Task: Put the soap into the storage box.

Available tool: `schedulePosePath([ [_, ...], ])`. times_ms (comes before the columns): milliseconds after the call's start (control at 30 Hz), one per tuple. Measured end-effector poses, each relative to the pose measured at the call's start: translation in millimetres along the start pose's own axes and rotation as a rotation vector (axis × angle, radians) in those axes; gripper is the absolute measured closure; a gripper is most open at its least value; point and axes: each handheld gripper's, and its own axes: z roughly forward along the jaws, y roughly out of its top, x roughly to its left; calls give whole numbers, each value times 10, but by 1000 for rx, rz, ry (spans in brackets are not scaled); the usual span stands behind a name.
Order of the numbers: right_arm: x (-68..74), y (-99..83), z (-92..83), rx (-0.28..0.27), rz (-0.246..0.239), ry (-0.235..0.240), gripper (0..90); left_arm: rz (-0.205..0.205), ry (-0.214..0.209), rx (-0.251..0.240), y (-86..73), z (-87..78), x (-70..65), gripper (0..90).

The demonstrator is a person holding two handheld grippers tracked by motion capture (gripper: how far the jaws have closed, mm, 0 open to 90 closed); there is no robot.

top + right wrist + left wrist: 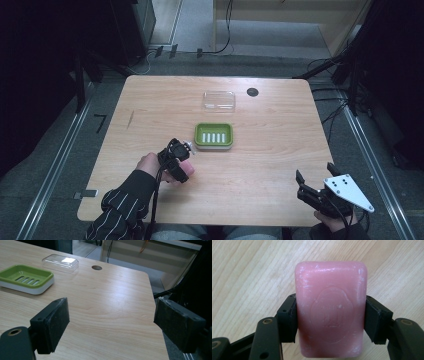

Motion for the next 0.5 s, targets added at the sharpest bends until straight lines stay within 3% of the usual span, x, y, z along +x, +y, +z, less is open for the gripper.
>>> schedulePosePath([
  [500,-28,-19,-35,-2,9,-12,137,59,5,-2,181,-33,11,387],
])
